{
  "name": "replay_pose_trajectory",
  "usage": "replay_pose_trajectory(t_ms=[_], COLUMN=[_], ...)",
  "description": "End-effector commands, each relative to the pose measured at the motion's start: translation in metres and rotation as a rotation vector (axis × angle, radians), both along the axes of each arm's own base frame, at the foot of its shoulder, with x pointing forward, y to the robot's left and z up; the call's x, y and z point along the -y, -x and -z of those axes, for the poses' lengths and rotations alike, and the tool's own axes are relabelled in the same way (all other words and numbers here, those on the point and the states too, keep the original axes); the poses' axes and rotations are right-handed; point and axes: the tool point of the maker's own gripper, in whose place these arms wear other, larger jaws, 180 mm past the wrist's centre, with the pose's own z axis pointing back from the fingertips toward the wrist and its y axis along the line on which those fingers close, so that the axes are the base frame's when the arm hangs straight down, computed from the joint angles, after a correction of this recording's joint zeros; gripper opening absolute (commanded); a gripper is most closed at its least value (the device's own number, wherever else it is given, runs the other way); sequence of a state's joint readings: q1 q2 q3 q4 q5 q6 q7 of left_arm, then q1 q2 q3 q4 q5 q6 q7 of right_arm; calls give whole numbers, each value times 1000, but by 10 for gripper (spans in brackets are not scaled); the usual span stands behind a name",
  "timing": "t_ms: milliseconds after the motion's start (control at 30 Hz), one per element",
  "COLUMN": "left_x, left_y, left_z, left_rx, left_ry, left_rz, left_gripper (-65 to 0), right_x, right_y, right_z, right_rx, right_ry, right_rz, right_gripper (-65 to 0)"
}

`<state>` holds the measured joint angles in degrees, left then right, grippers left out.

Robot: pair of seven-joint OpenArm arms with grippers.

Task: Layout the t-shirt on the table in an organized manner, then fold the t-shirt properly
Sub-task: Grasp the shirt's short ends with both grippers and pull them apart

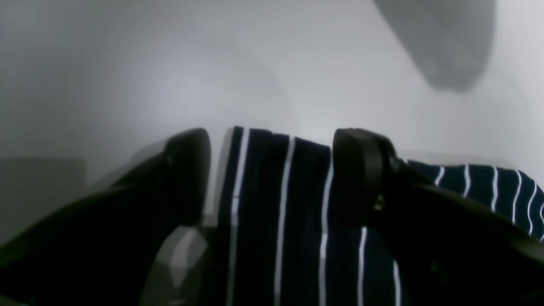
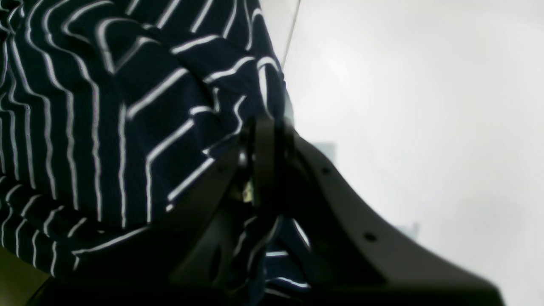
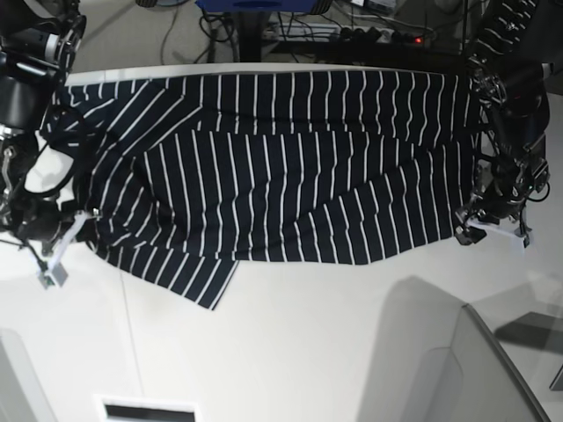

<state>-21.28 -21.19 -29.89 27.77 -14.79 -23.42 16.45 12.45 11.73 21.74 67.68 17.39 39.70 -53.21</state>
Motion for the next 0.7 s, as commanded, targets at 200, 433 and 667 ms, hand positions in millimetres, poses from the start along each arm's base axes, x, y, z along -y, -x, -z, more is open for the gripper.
replay_pose_trajectory(t_ms=[200, 433, 667], left_x=[-1, 1, -5], left_y=[0, -2, -40], left_z=[2, 1, -36], left_rx=[-42, -47, 42], left_ry=[-58, -76, -99], left_rz=[44, 60, 65], left_gripper=[-444, -650, -650], right_x=[9, 7, 7], right_y=[-11, -11, -26], right_z=[-3, 1, -11], right_rx=[47, 52, 115], right_ry=[-27, -43, -52], right_rz=[27, 34, 42], right_gripper=[-644, -644, -644])
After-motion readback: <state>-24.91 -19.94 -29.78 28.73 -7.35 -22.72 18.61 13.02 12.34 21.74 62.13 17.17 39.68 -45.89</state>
